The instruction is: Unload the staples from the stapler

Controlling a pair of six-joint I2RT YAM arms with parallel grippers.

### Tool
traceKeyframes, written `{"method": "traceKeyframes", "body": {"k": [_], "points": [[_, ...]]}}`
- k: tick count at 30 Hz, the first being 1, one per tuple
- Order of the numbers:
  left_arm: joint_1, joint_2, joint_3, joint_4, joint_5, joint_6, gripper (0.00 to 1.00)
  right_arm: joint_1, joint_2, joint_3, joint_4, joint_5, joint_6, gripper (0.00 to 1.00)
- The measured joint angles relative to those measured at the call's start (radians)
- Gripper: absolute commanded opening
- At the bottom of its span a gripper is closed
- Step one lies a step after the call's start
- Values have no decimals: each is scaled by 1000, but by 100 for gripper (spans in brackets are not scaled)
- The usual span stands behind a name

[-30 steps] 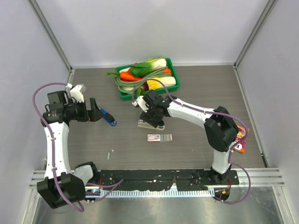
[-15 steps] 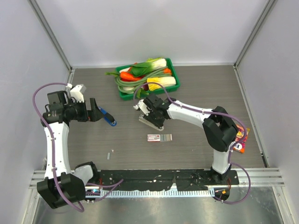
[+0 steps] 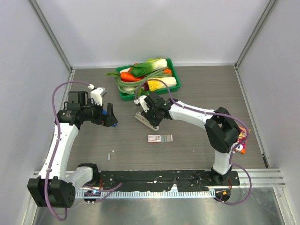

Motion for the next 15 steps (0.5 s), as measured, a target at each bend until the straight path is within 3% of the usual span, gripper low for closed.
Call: {"method": "traceKeyframes", "body": {"k": [5,11,15], "points": [[-50,8,0,28,-5,-31,99,0,-119,-103,201,-37,150,1],[-54,29,0,57,32,-57,100,9,-335,-333,601,-77,406,1],[-55,27,-18,78,98,-66,99,58,-341,-386,790,-66,523,1]]}}
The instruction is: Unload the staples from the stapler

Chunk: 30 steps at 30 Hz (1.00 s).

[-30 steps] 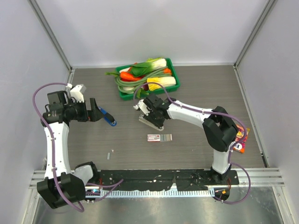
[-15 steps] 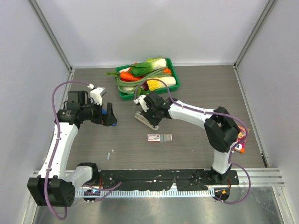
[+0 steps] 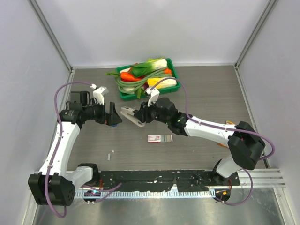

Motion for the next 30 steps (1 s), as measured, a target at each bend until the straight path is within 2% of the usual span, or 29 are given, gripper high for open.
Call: {"method": "traceKeyframes", "body": {"k": [8,22,30], "points": [[-7,-20,-67,27,93,-34,97,95,45,0,113,38,66,1],[-11,-23,-67,24,91,-14,96,96,130,3,35,270,-84,1],[-11,-35,-58,8,80,14,96,96,254,39,-43,304,-99,1]]}}
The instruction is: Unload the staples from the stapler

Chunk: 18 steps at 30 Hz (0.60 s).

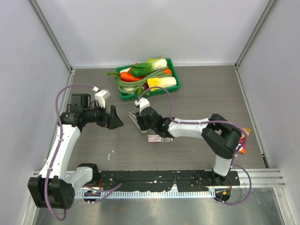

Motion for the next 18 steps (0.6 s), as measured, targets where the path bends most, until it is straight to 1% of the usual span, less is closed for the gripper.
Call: {"method": "traceKeyframes", "body": {"k": [2,3,5,6,8,14,18], "points": [[0,-5,1,-2,-3,6,96,0,34,62,-63,11,3,4],[0,-6,1,-3,-5,8,96,0,48,97,-98,16,3,11],[0,-9,1,-3,-8,9,96,0,74,169,-172,23,4,19],[0,-10,1,-3,-8,10,96,0,84,199,-207,26,5,28],[0,-11,1,-3,-9,10,96,0,94,238,-264,26,5,33],[0,-22,1,-3,-16,13,96,0,140,355,-431,35,2,38],[0,-34,1,-4,-20,24,97,0,183,423,-515,34,-3,38]]}}
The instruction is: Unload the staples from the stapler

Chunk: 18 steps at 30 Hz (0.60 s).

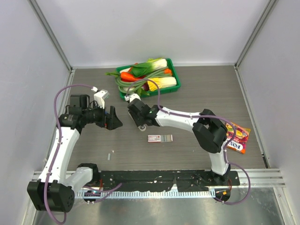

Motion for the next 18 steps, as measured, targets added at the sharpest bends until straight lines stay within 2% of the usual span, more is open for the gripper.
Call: {"method": "traceKeyframes", "body": {"k": [5,7,14,18], "points": [[0,-10,0,-2,-7,8,97,0,45,66,-85,-3,-9,31],[0,-10,0,-3,-11,10,97,0,52,76,-103,-10,-10,31],[0,-20,0,-5,-14,13,97,-2,117,194,-211,-37,-26,45],[0,-35,0,-8,-16,19,97,-2,139,206,-262,-46,-42,53]]}}
